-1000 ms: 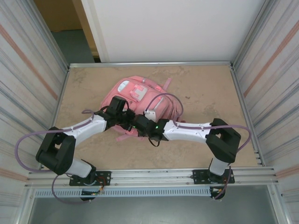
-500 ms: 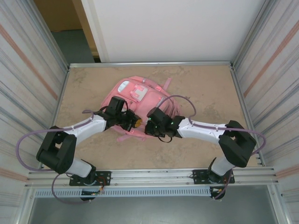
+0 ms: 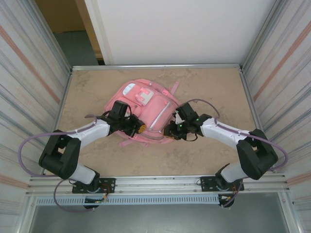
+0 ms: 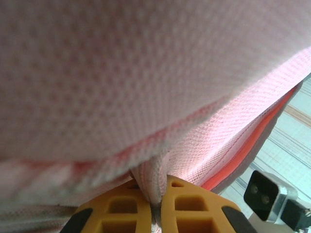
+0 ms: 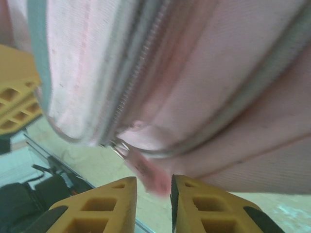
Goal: Pack books, pencil case, and school supplies into a backpack
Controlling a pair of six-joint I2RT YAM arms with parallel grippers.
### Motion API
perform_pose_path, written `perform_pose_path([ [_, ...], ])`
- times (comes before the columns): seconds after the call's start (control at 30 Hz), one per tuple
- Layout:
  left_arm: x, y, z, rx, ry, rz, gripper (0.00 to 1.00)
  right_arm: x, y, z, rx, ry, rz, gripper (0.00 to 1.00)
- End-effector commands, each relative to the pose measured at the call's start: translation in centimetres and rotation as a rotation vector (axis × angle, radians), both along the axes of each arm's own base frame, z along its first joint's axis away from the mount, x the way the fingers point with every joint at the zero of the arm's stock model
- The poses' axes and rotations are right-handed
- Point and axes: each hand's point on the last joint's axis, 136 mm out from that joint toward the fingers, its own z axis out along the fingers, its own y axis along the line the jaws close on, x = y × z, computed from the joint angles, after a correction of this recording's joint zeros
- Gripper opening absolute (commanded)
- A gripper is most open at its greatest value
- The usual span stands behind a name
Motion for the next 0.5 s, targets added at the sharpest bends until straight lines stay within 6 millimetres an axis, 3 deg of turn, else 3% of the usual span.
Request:
perform_pose_path([
  [0.0, 0.1, 1.0, -0.2, 0.030, -0.012, 0.021, 0.00, -2.1, -0.5, 0.2, -0.030, -0.029, 0.139, 0.33],
  [0.1, -0.2, 0.7, -0.1, 0.027, -0.008, 0.020, 0.00, -2.7, -0.7, 1.0, -0.084, -0.138, 0.237, 0.40],
  [0.27, -0.6, 0.0, 0.1, 0.015, -0.003, 0.011, 0.00, -2.5, -1.8, 1.7, -0.323, -0.403, 0.368, 0.45],
  [0.47, -0.8, -0.3, 0.1, 0.013, 0.004, 0.006, 0.00, -0.2, -1.0, 2.7, -0.452, -0.565, 0.357, 0.45],
])
